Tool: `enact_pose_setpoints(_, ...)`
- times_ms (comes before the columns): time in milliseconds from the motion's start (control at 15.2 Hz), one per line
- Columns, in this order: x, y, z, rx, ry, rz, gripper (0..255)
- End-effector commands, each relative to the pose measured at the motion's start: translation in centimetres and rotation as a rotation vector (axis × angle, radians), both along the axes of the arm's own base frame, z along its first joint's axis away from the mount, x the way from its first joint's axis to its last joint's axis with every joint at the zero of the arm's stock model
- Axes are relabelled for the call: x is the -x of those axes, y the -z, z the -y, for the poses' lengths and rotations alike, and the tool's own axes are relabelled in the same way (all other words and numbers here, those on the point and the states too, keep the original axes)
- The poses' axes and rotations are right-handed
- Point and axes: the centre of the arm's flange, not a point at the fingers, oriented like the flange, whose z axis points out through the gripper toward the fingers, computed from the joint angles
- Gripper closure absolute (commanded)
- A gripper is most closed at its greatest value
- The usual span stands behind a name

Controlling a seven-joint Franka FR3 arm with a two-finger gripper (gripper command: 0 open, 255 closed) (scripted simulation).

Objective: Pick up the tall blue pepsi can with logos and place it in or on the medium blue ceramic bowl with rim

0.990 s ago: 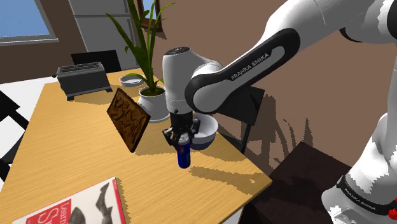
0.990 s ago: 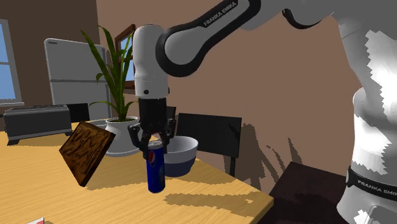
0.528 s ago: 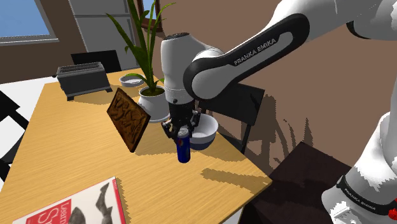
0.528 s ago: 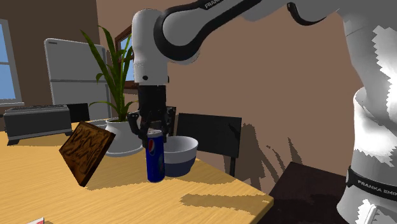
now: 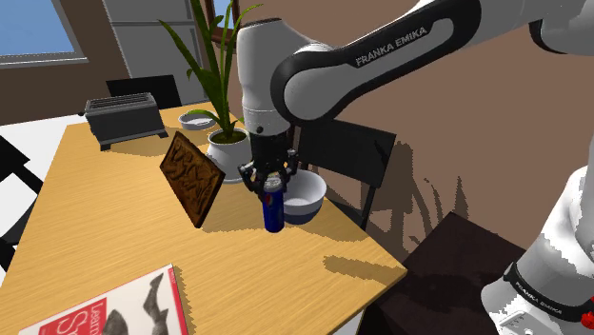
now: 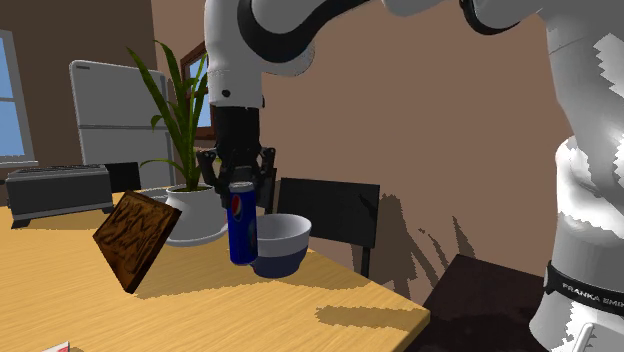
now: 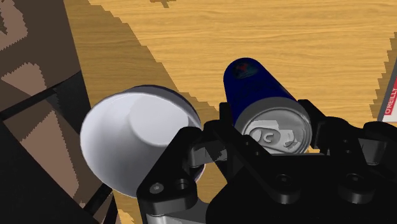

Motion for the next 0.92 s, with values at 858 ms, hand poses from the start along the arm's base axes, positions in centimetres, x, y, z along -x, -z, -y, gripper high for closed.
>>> enact_pose_setpoints(858, 0.1, -7.6, 0.1, 0.000, 0.000, 0.000, 255)
